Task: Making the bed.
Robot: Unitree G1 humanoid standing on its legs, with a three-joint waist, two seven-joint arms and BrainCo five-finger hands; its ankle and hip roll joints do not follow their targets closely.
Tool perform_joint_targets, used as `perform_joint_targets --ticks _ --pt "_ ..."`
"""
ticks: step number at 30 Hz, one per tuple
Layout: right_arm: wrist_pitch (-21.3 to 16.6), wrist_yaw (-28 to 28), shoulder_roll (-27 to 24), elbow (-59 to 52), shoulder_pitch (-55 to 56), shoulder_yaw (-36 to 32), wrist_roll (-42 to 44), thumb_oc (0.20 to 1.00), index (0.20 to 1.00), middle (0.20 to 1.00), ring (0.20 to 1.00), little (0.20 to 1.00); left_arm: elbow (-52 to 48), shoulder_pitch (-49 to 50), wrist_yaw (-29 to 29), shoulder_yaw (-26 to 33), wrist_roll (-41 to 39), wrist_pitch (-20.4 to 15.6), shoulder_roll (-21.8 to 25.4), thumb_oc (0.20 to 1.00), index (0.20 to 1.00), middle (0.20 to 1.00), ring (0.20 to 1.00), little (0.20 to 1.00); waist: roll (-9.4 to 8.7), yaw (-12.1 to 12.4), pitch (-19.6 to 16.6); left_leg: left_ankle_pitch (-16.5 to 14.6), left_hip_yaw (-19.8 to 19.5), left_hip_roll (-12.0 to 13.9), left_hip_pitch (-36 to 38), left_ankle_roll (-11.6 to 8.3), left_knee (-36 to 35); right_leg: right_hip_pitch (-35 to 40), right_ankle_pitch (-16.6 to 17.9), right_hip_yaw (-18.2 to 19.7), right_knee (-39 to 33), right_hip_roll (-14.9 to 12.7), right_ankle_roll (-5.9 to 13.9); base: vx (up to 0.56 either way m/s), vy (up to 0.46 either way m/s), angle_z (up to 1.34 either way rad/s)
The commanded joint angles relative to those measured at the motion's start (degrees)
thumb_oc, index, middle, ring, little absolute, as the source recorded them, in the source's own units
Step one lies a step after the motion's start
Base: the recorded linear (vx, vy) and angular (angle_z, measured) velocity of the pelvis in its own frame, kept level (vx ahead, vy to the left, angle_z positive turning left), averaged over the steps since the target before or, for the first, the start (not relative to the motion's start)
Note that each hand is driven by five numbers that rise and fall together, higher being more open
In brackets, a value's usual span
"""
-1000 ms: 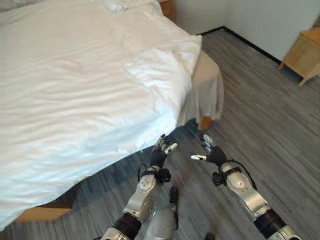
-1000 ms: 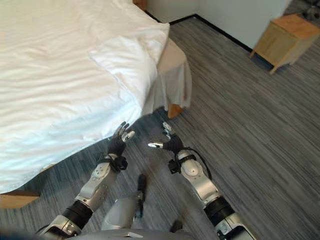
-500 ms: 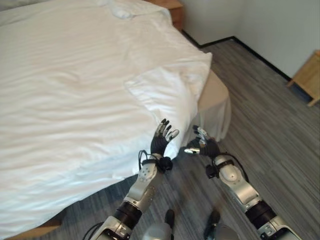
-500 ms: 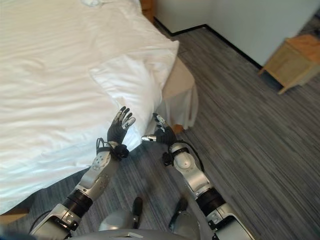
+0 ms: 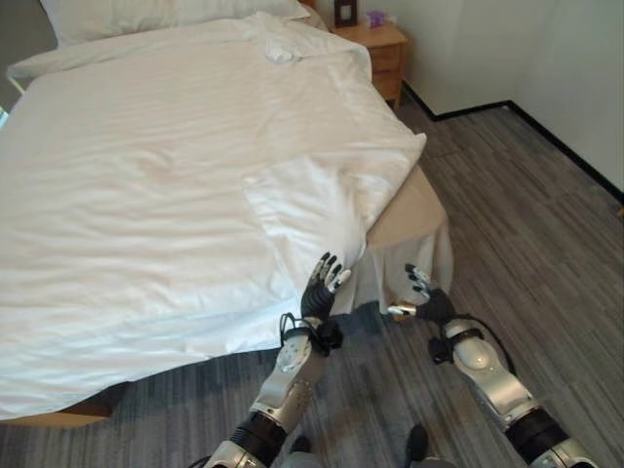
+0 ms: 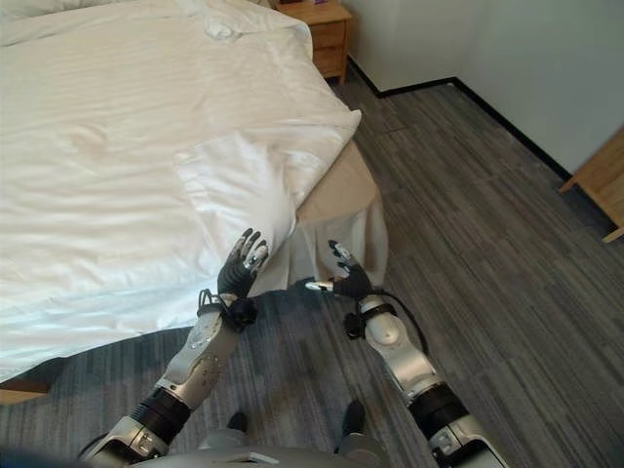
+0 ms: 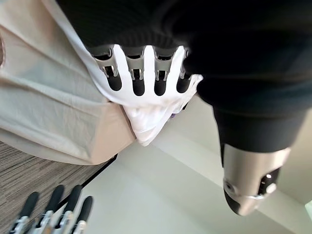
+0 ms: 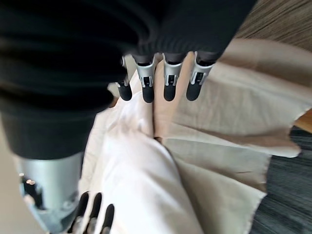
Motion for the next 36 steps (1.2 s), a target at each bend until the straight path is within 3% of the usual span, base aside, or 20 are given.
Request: perform_joint_targets --ticks 1,3,6,7,8,9,10,11,12,13,15,17,18,20,21,22,25,28,31,36 --pt "-3.13 1.69 0.64 -5.9 -2.82 0.1 0.27 1.0 1.0 1.0 1.0 1.0 -2.82 -4.14 -1.94 -0.14 -1.8 -2.96 1.97 1.0 1.0 1.0 1.0 1.0 -1.51 2.63 3.28 1.64 9.35 1.37 -2.75 1.66 11.66 4.54 -2.35 -5.14 0.68 -6.77 2.41 0.13 -0.269 0.84" --pt "-3.14 1.62 0.82 -5.45 -4.25 0.64 0.24 1.0 1.0 1.0 1.0 1.0 -2.44 -4.55 -1.82 -0.13 -1.77 -2.63 1.65 1.0 1.0 1.0 1.0 1.0 -1.75 3.49 3.59 0.79 17.71 2.29 -5.83 3.47 12.55 5.61 -3.68 -8.68 0.68 -6.51 1.96 0.18 -0.316 1.29" --pt "-3.11 1.3 2.0 -3.8 -6.18 1.29 0.07 1.0 1.0 1.0 1.0 1.0 -2.42 -4.8 -1.85 0.24 -1.77 -2.12 1.57 1.0 1.0 1.0 1.0 1.0 -1.36 5.16 2.91 -0.35 26.26 -0.83 -10.65 5.43 10.61 7.46 -6.22 -12.34 0.68 -4.35 1.69 0.23 -0.232 1.22" --pt "-3.42 1.23 2.48 -2.9 -6.77 1.78 0.26 1.0 1.0 1.0 1.0 1.0 -2.26 -4.7 -1.9 0.06 -1.5 -1.61 1.61 1.0 1.0 1.0 1.0 1.0 -0.52 5.58 2.23 0.24 29.1 -1.49 -10.57 4.72 7.74 8.88 -8.3 -13.33 0.68 -2.57 2.06 0.4 -0.195 0.64" --pt "-3.54 1.05 3.27 -1.77 -8.37 2.43 0.19 1.0 1.0 1.0 1.0 1.0 -2.58 -4.47 -2.06 -0.08 -1.49 -1.02 1.37 1.0 1.0 1.0 1.0 1.0 1.17 6.64 0.74 2.29 34.93 -2.75 -9.92 5.42 2.66 10.17 -10.03 -15.74 0.68 -0.26 2.15 0.34 -0.141 0.77" --pt "-3.59 1.03 3.28 -1.66 -8.41 2.46 0.19 1.0 1.0 1.0 1.0 1.0 -2.63 -4.42 -2.05 -0.09 -1.49 -0.99 1.36 1.0 1.0 1.0 1.0 1.0 1.16 6.64 0.74 2.5 34.99 -2.92 -9.69 5.48 2.18 10.19 -10.01 -15.74 0.68 -0.32 2.17 0.27 -0.065 0.97" --pt "-3.59 0.84 3.69 -0.89 -9.18 2.72 0.15 1.0 1.0 1.0 1.0 1.0 -2.88 -4.21 -2.41 -0.4 -1.83 -0.43 1.31 1.0 1.0 1.0 1.0 1.0 1.93 7.23 -0.18 3.11 38.23 -3.68 -8.29 6.35 -0.51 10.96 -10.27 -17.6 0.68 0.76 2.32 0.1 -0.011 1.19" --pt "-3.62 0.84 3.7 -0.85 -9.2 2.73 0.16 1.0 1.0 1.0 1.0 1.0 -2.9 -4.2 -2.4 -0.4 -1.83 -0.42 1.32 1.0 1.0 1.0 1.0 1.0 1.92 7.22 -0.11 3.23 38.26 -3.79 -8.11 6.37 -0.76 11.04 -10.26 -17.6 0.68 0.71 2.35 0.33 0.009 1.07" --pt "-2.96 0.78 4.65 0.03 -10.02 3.29 -0.68 1.0 1.0 1.0 1.0 1.0 -3.24 -3.77 -2.52 -0.46 -2.61 0.3 1.62 1.0 1.0 1.0 1.0 1.0 2.07 7.89 -1.5 3.28 38.77 -5.61 -6.39 8.33 -4.82 12.69 -10.31 -18.77 0.68 2.29 2.07 0.36 0.041 0.78" --pt "-2.86 0.75 5.52 0.35 -10.22 3.63 -1.03 1.0 1.0 1.0 1.0 1.0 -3.08 -3.57 -2.24 -0.3 -2.85 0.43 1.82 1.0 1.0 1.0 1.0 1.0 1.47 8.58 -1.74 3.17 36.75 -7.06 -5.74 8.69 -5.79 13.43 -10.07 -18.78 0.68 2.7 2.12 0.5 0.034 0.6" --pt "-2.66 0.36 6.34 0.34 -9.44 3.32 -2.23 1.0 1.0 1.0 1.0 1.0 -3.98 -2.89 -2.43 -0.93 -3.97 0.73 2.79 1.0 1.0 1.0 1.0 1.0 0.05 8.76 -1.82 2.7 35.21 -8.41 -2.41 9.45 -8.79 14.3 -8.17 -19.31 3.14 2.49 3.86 0.36 0.034 0.35" --pt "-1.67 -0.01 6.45 0.41 -9.84 2.91 -3.71 1.0 1.0 1.0 1.0 1.0 -4.68 -3.09 -2.76 -1.11 -4.05 1.05 3.44 1.0 1.0 1.0 1.0 1.0 -0.35 8.5 -2.1 1.44 34.63 -9.0 0.14 10.19 -10.03 12.96 -7.48 -19.27 10.42 0.67 6.59 0.31 0.075 0.26" --pt "-0.66 -0.4 5.94 -0.83 -10.01 2.26 -5.72 1.0 1.0 1.0 1.0 1.0 -5.78 -3.22 -2.85 -1.19 -3.73 1.27 4.02 1.0 1.0 1.0 1.0 1.0 -0.61 7.86 -1.92 0.1 33.45 -9.5 1.55 11.06 -10.33 10.9 -6.17 -18.67 16.29 -1.9 8.47 0.28 0.085 0.33" --pt "0.88 -1.93 4.74 -3.65 -10.05 0.4 -9.68 1.0 1.0 1.0 1.0 1.0 -6.81 -3.39 -2.82 -1.49 -3.38 1.28 5.08 1.0 1.0 1.0 1.0 1.0 0.54 4.69 -0.82 -0.03 32.09 -8.28 3.39 11.49 -10.88 3.92 -1.51 -14.97 27.49 -4.31 8.82 0.17 0.055 0.66" --pt "1.42 -2.5 4.34 -4.85 -9.93 -0.57 -11.38 1.0 1.0 1.0 1.0 1.0 -7.09 -3.38 -2.88 -1.39 -3.25 1.07 5.4 1.0 1.0 1.0 1.0 1.0 1.42 3.37 -0.38 -0.21 30.89 -7.26 3.64 11.26 -10.88 0.76 -1.33 -12.88 31.55 -5.07 8.82 0.19 -0.115 0.64" --pt "3.29 -6.37 2.92 -6.64 -10.59 -4.57 -15.25 1.0 1.0 1.0 1.0 1.0 -7.74 -4.09 -3.16 -1.72 -2.81 1.09 6.59 1.0 1.0 1.0 1.0 1.0 2.24 1.94 0.6 -0.1 27.28 -6.09 3.42 10.03 -10.88 -1.69 -2.79 -11.87 30.85 -9.02 8.08 0.23 -0.194 0.58" --pt "4.39 -9.69 0.22 -8.4 -10.18 -9.34 -19.91 1.0 1.0 1.0 1.0 1.0 -8.36 -3.59 -5.74 -1.91 -2.85 1.45 7.43 1.0 1.0 1.0 1.0 1.0 1.24 0.1 0.82 0.29 23.39 -5.58 2.87 7.92 -10.88 -1.06 -3.33 -10.15 19.16 -8.96 6.52 0.19 -0.264 1.15" --pt "7.54 -13.96 -2.48 -9.72 -11.66 -14.1 -26.99 1.0 1.0 1.0 1.0 1.0 -9.15 -2.17 -7.41 -1.54 -2.98 2.01 8.32 1.0 1.0 1.0 1.0 1.0 0.42 -1.77 -0.09 -0.57 20.54 -4.47 3.27 6.29 -10.88 -1.43 -1.04 -4.08 9.32 -9.09 6.54 0.23 -0.297 0.99" --pt "10.36 -16.46 -2.12 -9.24 -15.27 -15.47 -31.14 1.0 1.0 1.0 1.0 1.0 -10.11 -0.1 -8.35 -1.07 -3.18 2.67 9.3 1.0 1.0 1.0 1.0 1.0 -1.0 -1.35 -1.51 -1.29 21.79 -3.44 5.09 5.68 -10.88 1.68 0.76 -5.09 4.04 -9.45 6.72 0.2 -0.211 0.42" --pt "8.91 -15.33 0.39 -12.0 -13.8 -13.1 -29.89 1.0 1.0 1.0 1.0 1.0 -9.38 -1.23 -7.8 -0.77 -1.25 2.4 8.4 1.0 1.0 1.0 1.0 1.0 0.12 -2.79 -3.54 -0.89 22.72 -1.11 7.48 4.2 -10.88 3.34 -0.5 -3.29 0.68 -5.71 5.44 0.16 -0.135 -0.34"
